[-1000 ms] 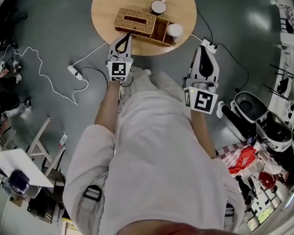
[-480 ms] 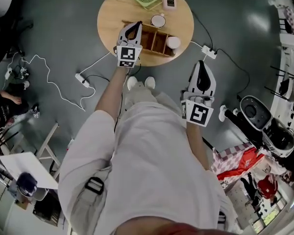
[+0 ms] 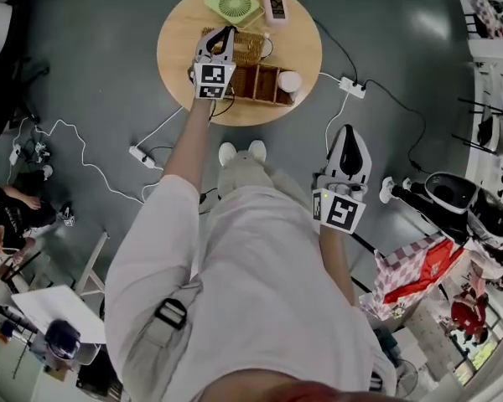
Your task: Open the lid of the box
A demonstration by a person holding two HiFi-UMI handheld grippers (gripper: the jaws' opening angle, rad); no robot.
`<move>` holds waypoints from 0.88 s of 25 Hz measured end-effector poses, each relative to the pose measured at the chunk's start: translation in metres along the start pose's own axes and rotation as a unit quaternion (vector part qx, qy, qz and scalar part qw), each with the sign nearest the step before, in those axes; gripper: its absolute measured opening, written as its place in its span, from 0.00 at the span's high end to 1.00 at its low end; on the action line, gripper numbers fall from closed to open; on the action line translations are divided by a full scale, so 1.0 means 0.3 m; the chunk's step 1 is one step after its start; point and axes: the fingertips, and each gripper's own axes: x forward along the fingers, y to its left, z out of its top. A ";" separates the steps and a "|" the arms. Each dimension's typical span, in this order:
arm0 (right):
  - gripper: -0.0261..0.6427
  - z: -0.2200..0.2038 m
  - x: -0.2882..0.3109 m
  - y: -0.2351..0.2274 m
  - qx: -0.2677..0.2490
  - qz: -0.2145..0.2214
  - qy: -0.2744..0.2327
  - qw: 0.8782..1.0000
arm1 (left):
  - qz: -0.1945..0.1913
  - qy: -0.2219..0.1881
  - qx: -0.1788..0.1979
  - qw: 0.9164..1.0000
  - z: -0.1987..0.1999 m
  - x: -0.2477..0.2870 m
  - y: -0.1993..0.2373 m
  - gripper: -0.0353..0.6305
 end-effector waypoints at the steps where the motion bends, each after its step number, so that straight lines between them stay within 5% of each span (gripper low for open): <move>1: 0.97 0.000 -0.007 -0.003 0.000 -0.001 0.001 1.000 | -0.004 -0.003 -0.011 1.000 0.011 -0.003 -0.003 0.85; 6: 0.97 0.010 -0.022 0.019 0.006 0.002 0.001 1.000 | -0.028 -0.040 -0.044 0.998 0.113 -0.064 -0.014 0.54; 13: 0.97 0.024 -0.084 0.079 0.013 0.029 -0.002 1.000 | -0.040 -0.063 -0.044 0.996 0.213 -0.211 -0.079 0.44; 18: 0.97 -0.016 -0.125 0.149 0.044 0.058 -0.002 0.997 | -0.035 -0.072 -0.003 0.997 0.302 -0.365 -0.144 0.57; 22: 0.97 -0.009 -0.122 0.198 0.046 0.081 -0.018 0.995 | -0.003 -0.084 0.043 0.996 0.396 -0.497 -0.188 0.93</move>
